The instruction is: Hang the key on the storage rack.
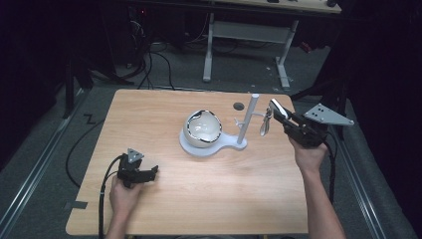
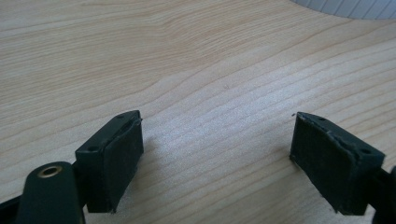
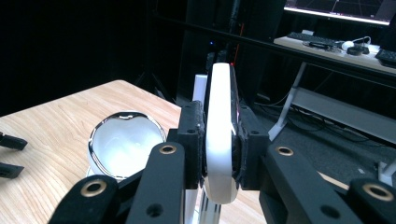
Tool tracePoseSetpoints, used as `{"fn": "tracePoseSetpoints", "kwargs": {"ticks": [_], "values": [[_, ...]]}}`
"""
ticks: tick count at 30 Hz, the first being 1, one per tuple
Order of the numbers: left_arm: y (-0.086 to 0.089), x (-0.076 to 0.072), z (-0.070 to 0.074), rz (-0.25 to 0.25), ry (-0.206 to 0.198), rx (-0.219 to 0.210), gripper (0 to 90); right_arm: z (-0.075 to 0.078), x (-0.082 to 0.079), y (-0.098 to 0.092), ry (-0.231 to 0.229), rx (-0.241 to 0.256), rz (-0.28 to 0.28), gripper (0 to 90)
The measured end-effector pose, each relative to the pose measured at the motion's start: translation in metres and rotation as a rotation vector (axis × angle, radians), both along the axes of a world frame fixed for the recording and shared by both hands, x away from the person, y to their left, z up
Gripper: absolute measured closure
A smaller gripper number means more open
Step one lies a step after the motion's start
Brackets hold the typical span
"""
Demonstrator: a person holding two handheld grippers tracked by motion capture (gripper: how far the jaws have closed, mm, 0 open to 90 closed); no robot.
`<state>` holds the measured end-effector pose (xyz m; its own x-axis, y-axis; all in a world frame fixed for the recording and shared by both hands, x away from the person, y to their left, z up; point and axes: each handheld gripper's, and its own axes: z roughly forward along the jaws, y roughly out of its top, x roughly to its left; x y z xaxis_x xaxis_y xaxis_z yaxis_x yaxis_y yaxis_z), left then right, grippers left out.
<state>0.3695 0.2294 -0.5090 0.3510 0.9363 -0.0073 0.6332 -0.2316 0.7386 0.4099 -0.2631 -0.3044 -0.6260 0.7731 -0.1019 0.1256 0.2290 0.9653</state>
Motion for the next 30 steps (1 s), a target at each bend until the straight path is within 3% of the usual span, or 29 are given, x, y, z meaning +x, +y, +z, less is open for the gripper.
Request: {"fn": "tracePoseSetpoints", "kwargs": {"ticks": [9, 17, 30], "values": [[0.0, 0.0, 0.0, 0.001, 0.0, -0.001, 17.6, 0.002, 0.005, 0.009, -0.002, -0.018, 0.014, 76.0], [0.0, 0.0, 0.0, 0.001, 0.0, -0.002, 17.7, 0.001, 0.014, 0.008, 0.006, -0.022, -0.018, 76.0], [0.0, 0.0, 0.0, 0.001, 0.0, -0.002, 17.7, -0.02, 0.022, 0.002, 0.048, -0.022, -0.059, 75.9]]}}
